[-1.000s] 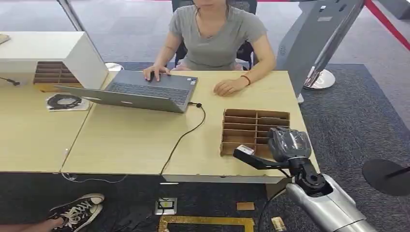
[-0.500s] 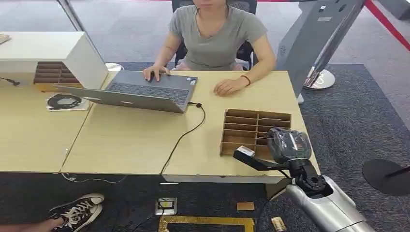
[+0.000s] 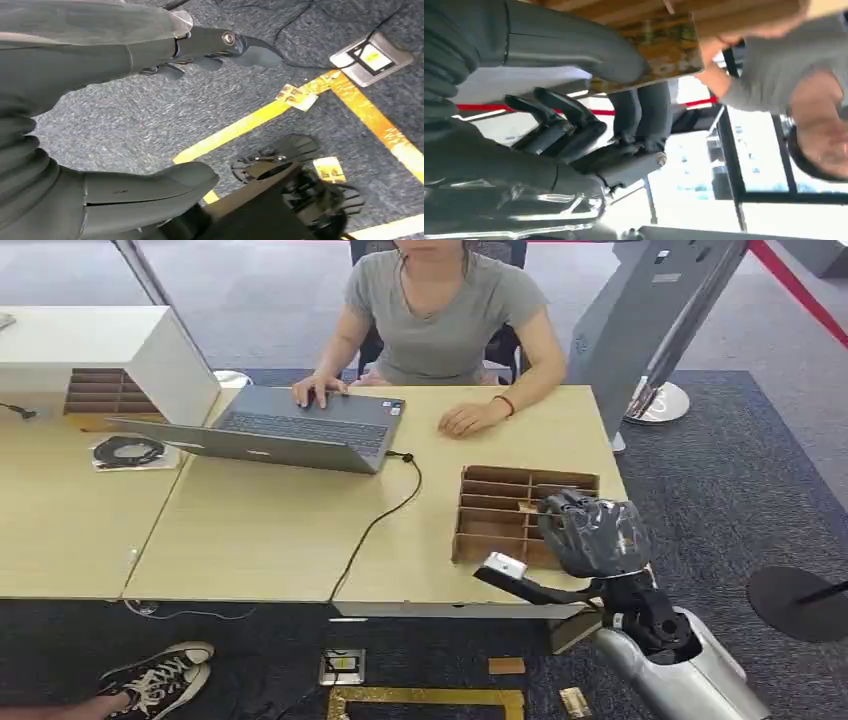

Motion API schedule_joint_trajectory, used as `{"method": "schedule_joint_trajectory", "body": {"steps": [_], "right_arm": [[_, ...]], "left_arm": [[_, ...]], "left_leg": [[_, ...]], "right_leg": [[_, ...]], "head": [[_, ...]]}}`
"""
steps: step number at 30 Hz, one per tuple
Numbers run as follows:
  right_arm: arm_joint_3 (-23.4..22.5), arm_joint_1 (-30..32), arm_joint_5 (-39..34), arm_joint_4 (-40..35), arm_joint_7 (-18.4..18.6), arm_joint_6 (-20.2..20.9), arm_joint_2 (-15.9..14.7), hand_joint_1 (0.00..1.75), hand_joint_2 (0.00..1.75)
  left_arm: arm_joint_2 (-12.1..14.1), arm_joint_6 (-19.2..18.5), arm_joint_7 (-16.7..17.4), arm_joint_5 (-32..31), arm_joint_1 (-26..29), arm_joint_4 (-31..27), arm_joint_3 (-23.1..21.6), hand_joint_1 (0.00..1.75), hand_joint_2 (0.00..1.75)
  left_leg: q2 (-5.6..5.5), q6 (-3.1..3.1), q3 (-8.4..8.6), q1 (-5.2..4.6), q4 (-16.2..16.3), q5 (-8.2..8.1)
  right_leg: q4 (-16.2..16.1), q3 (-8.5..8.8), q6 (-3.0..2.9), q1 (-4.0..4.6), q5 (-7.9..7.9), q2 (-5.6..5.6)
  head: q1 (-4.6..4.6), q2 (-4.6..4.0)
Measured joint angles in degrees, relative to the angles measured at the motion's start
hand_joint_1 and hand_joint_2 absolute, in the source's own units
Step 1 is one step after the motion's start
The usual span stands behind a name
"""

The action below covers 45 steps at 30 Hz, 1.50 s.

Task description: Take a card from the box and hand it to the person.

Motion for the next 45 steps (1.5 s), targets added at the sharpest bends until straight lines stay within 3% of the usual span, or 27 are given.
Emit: {"method": "schedule_joint_trajectory", "body": {"steps": [2,10,25,33,39,40,41,42,45], "right_arm": [[-0.50,-0.70,-0.68,-1.81,1.11,0.04,-0.17,1.75,1.75],[-1.20,-7.61,-4.76,1.37,-0.64,-6.87,-0.46,1.75,1.75],[-0.04,-26.44,-2.21,24.68,0.93,-5.09,-0.09,1.75,1.75],[2.27,-35.40,-1.51,37.53,1.57,-4.00,2.36,1.75,1.75],[3.89,-38.22,-1.14,43.07,1.33,-3.08,4.37,1.75,1.75],[4.07,-38.53,-1.14,43.57,1.09,-2.93,4.57,1.64,1.75],[4.51,-38.92,-1.14,44.77,0.91,-2.69,4.99,1.64,1.75],[4.81,-39.24,-1.14,45.71,0.80,-2.58,5.16,0.00,1.75],[5.33,-39.83,-2.95,47.74,0.28,-0.29,5.99,0.00,1.75]], "left_arm": [[-0.15,-0.44,0.02,-0.52,-0.24,0.00,0.00,0.00,1.75],[-0.68,-1.05,0.52,-1.49,-1.32,0.00,0.00,0.00,1.75],[-1.79,-2.95,1.73,-4.15,-3.29,0.00,-0.20,0.00,1.75],[-2.10,-2.84,2.27,-4.17,-3.70,0.00,-0.44,0.00,1.75],[-2.10,-2.36,2.27,-3.78,-3.70,0.00,-0.44,0.00,1.75],[-2.10,-2.30,2.27,-3.61,-3.69,0.00,-0.44,0.00,1.75],[-2.10,-2.23,2.27,-3.56,-3.70,0.00,-0.44,0.00,1.75],[-2.10,-2.14,2.27,-3.47,-3.69,0.00,-0.44,0.00,1.75],[-2.08,-2.01,2.27,-3.19,-3.60,0.00,-0.44,0.00,1.75]], "left_leg": [[-0.09,0.01,0.00,0.00,-0.01,0.01],[-0.07,0.13,-0.02,0.00,0.04,0.11],[-0.18,0.12,-0.11,-0.01,0.05,0.13],[-0.19,0.12,-0.12,-0.01,0.05,0.13],[-0.19,0.12,-0.12,0.00,0.04,0.13],[-0.20,0.12,-0.12,0.00,0.04,0.13],[-0.20,0.12,-0.12,0.00,0.04,0.13],[-0.20,0.12,-0.12,-0.01,0.04,0.13],[-0.20,0.12,-0.13,-0.01,0.05,0.13]], "right_leg": [[-0.01,0.02,0.01,0.01,-0.01,-0.08],[0.00,0.06,0.10,-0.05,0.16,-0.04],[0.04,0.06,0.12,-0.05,0.18,-0.14],[0.05,0.04,0.12,-0.03,0.17,-0.14],[0.06,0.04,0.12,-0.02,0.17,-0.15],[0.06,0.03,0.12,-0.02,0.17,-0.15],[0.06,0.03,0.12,-0.03,0.17,-0.15],[0.06,0.04,0.12,-0.03,0.17,-0.15],[0.06,0.03,0.12,-0.04,0.17,-0.15]], "head": [[0.07,0.00],[0.33,0.00],[0.29,0.00],[0.24,0.00],[0.26,0.00],[0.28,0.00],[0.28,0.00],[0.26,0.00],[0.28,0.00]]}}
